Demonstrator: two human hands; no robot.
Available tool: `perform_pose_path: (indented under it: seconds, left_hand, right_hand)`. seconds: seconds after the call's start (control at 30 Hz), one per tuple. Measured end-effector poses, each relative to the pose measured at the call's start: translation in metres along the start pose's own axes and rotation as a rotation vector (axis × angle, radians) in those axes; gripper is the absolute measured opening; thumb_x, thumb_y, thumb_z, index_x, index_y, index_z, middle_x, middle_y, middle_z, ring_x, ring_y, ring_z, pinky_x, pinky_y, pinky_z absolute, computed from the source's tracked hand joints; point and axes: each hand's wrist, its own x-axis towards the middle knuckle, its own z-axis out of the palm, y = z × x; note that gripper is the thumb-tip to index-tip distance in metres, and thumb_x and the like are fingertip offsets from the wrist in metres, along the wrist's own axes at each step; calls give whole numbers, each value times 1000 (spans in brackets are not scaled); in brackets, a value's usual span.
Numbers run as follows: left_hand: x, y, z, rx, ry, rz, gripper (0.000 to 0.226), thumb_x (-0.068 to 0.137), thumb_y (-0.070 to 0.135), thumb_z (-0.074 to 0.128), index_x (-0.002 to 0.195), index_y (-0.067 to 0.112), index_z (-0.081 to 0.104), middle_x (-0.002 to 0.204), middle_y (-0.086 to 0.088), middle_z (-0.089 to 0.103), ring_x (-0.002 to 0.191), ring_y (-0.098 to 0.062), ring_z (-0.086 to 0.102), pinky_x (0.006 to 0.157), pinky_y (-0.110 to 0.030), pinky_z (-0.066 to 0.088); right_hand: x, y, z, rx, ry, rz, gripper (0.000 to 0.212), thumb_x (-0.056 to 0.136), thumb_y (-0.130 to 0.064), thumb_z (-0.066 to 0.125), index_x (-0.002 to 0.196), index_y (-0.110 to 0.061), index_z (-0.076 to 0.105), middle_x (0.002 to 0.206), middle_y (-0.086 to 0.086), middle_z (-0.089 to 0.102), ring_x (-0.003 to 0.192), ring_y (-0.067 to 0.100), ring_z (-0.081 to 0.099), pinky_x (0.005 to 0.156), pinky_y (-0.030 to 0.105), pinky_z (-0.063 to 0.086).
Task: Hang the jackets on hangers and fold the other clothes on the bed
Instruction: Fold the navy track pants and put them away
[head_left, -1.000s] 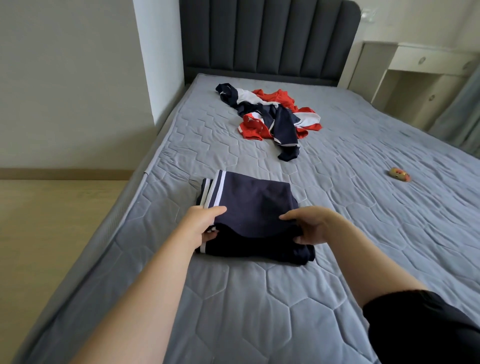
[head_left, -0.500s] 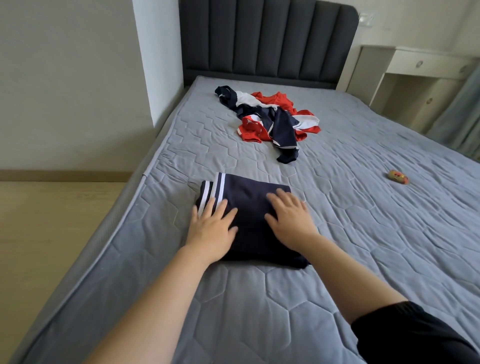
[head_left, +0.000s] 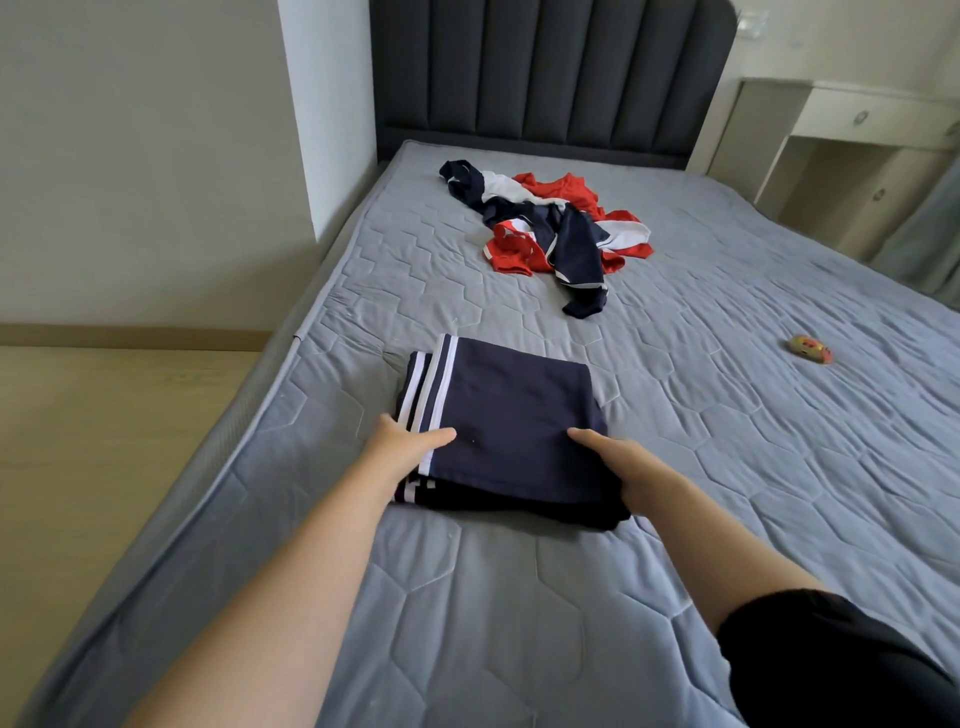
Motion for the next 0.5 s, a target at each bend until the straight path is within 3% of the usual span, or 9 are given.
perform_pose_path:
  seconds: [0.07, 0.13, 0.2, 0.27, 0.33, 0.4, 0.5]
  left_hand:
    - [2, -4, -4, -136, -106, -120, 98, 51, 55, 85, 130, 9, 49, 127, -11, 59, 96, -25, 66, 76, -37, 58]
    - [1, -7, -5, -210, -200, -163, 61, 67, 47, 81, 114, 11, 62, 103, -8, 70, 66, -17, 67, 51, -27, 56]
    - [-5, -5, -4, -268, -256, -183, 30, 78, 37, 75, 97, 16, 68, 81, -4, 70, 54, -13, 63, 46, -23, 54]
    - [-10, -5, -3, -347, -288, -197, 14, 82, 29, 72, 87, 17, 68, 71, -3, 68, 51, -13, 62, 46, -22, 54]
    - [-15, -5, -1, -367, -291, -194, 9, 83, 21, 70, 87, 13, 66, 63, -3, 67, 46, -14, 61, 44, -22, 53]
    - [-17, -1, 1, -307, -238, -143, 16, 80, 14, 70, 94, 8, 65, 62, -5, 65, 42, -14, 60, 40, -21, 50]
    - [-14, 15, 1, -147, -144, -8, 38, 69, 16, 75, 102, 3, 64, 76, -10, 65, 54, -21, 61, 47, -25, 51]
  right_hand:
    - [-1, 2, 2, 51, -15, 39, 44, 81, -28, 75, 114, -4, 61, 107, 11, 68, 94, 25, 65, 75, 33, 52]
    - [-1, 4, 5, 55, -13, 86, 44, 81, -22, 75, 118, -3, 60, 107, 12, 69, 94, 27, 65, 75, 34, 53]
    - [-3, 5, 10, 28, 2, 115, 46, 84, -18, 71, 124, -2, 57, 111, 13, 67, 98, 28, 64, 80, 36, 52]
    - [-8, 5, 12, 10, -7, 123, 46, 87, -17, 68, 128, -2, 54, 112, 12, 65, 98, 28, 62, 79, 34, 50]
    - [-16, 3, 15, -37, 36, 64, 43, 87, -14, 67, 126, 0, 54, 111, 13, 65, 93, 26, 61, 75, 32, 49]
    - [-21, 0, 22, -203, 242, -110, 39, 85, -8, 62, 121, 0, 53, 111, 13, 63, 90, 26, 57, 76, 32, 44]
    - [-25, -6, 41, -620, 484, -449, 53, 79, -8, 52, 131, -10, 39, 128, 8, 49, 116, 29, 47, 92, 37, 39]
